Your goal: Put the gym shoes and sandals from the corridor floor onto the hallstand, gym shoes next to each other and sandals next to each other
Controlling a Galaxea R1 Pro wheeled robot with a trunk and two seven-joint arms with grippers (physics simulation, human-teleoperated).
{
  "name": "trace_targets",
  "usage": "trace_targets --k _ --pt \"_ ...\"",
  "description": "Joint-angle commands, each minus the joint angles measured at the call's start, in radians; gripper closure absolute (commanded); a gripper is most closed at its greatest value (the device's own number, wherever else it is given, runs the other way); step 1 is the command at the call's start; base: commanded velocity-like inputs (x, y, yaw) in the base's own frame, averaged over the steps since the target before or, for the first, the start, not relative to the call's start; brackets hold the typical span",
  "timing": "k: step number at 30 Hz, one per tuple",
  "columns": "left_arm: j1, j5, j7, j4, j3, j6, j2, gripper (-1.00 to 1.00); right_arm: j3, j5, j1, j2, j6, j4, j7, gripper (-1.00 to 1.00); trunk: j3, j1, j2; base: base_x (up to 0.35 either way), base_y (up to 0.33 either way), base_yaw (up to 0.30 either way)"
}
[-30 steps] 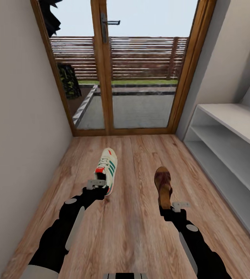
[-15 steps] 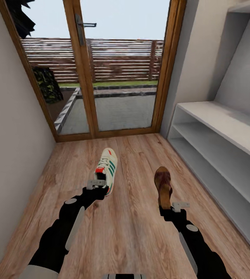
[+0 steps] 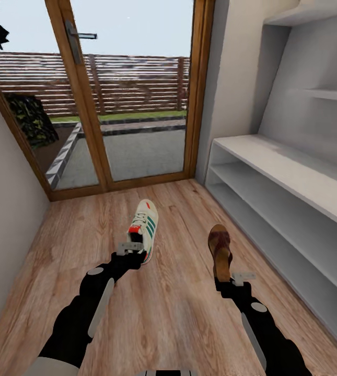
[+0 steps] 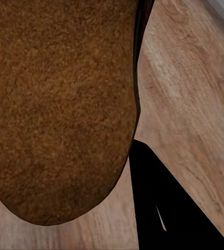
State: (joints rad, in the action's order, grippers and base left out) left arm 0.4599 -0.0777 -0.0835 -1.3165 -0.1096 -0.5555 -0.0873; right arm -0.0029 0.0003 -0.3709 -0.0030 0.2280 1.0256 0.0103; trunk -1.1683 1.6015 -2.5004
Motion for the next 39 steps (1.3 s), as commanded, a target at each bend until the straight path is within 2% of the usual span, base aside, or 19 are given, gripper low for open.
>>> trace_targets --k 1,16,26,39 --pt "0.000 -0.008 0.001 -0.001 0.001 -0.006 0.000 1.00 0.000 -0.003 0.000 0.000 0.007 0.002 -0.001 1.00 -0.001 0.000 0.000 0.093 0.089 -0.147" --pt "0.000 -0.008 0.001 -0.001 0.001 -0.006 0.000 1.00 -0.002 -0.003 0.000 0.000 0.007 0.002 -0.002 1.00 0.000 0.000 0.000 0.223 0.208 -0.052" --pt "0.000 -0.008 0.001 -0.001 0.001 -0.006 0.000 1.00 -0.002 -0.003 0.000 0.000 0.007 0.002 -0.003 1.00 0.005 0.000 0.000 0.188 0.164 -0.274" --pt "0.000 -0.008 0.001 -0.003 0.001 -0.006 0.000 1.00 -0.002 -0.003 0.000 0.000 0.007 0.002 -0.002 1.00 0.011 0.000 0.000 0.012 0.013 -0.289"
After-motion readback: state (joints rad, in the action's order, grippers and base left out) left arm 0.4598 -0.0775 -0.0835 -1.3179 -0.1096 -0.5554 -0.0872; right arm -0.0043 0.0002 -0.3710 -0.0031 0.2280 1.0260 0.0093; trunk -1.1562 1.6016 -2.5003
